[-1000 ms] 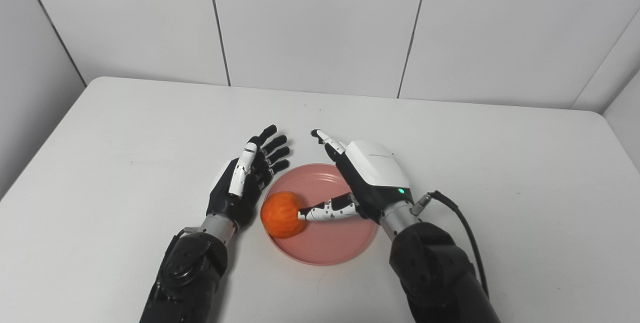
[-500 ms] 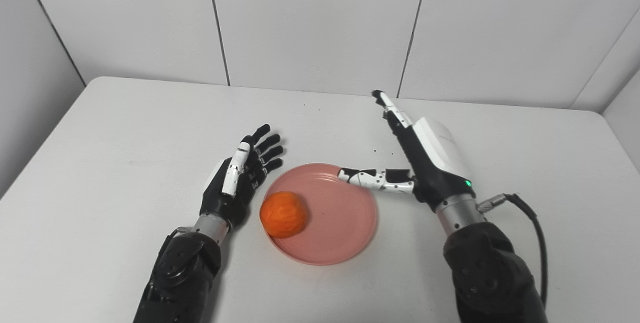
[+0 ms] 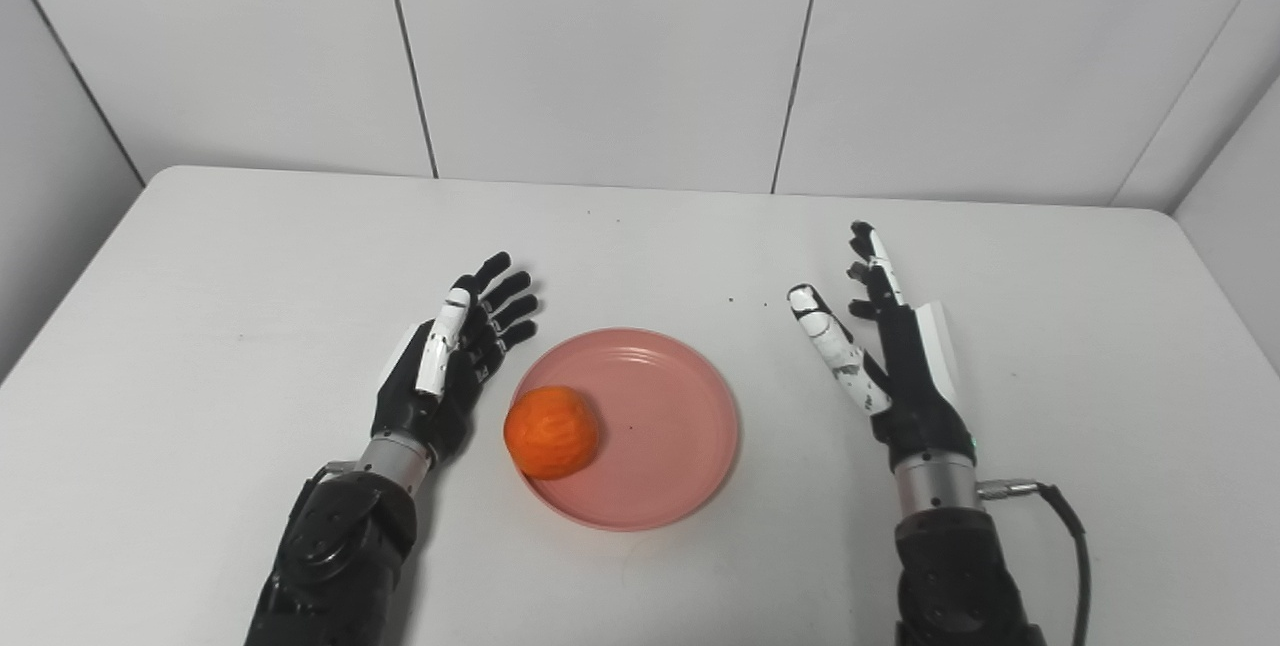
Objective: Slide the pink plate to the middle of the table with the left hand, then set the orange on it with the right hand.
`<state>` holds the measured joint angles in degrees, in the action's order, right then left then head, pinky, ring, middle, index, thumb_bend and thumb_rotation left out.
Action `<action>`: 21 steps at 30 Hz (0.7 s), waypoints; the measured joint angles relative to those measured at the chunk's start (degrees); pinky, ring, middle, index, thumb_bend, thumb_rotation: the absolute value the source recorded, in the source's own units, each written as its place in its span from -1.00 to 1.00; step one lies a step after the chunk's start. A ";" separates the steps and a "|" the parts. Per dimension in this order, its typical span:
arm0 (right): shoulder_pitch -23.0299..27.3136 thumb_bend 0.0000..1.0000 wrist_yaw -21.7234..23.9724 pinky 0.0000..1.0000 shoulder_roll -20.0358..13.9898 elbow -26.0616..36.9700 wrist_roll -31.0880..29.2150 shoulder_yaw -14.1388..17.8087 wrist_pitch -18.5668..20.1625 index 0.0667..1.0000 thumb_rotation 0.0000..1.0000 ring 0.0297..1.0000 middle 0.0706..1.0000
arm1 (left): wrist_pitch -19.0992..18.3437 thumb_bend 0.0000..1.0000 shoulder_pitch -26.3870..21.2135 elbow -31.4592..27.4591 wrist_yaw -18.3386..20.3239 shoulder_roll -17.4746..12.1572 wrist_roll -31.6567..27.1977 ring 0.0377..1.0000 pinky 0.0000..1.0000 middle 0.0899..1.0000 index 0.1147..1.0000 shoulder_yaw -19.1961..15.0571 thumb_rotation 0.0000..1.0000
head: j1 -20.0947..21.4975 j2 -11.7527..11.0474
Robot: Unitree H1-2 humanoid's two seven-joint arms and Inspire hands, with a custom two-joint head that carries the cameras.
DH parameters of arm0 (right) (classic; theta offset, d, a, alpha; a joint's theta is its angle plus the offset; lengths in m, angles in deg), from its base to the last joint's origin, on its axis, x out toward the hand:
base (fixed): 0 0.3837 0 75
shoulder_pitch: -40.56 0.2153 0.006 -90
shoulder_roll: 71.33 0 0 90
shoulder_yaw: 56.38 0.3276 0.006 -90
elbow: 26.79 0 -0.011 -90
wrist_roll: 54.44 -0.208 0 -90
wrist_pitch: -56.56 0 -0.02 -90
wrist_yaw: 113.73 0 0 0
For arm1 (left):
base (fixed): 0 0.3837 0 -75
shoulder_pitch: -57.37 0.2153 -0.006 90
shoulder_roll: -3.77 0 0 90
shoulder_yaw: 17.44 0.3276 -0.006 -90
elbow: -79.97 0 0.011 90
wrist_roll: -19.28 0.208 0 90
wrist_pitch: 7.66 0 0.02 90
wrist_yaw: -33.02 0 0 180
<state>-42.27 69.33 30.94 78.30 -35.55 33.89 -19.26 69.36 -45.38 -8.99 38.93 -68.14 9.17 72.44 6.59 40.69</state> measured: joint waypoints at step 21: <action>-0.62 0.29 -1.62 0.84 3.62 -4.27 -7.76 -1.32 1.75 0.98 1.00 0.94 0.99 | -0.37 -0.20 1.41 -1.98 -0.39 -0.93 0.77 0.94 0.96 0.96 0.94 0.52 1.00 | -1.32 0.18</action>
<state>-42.89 67.71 34.56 74.03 -43.31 32.57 -17.51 68.99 -43.97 -10.96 38.53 -69.07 9.94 72.97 5.27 40.87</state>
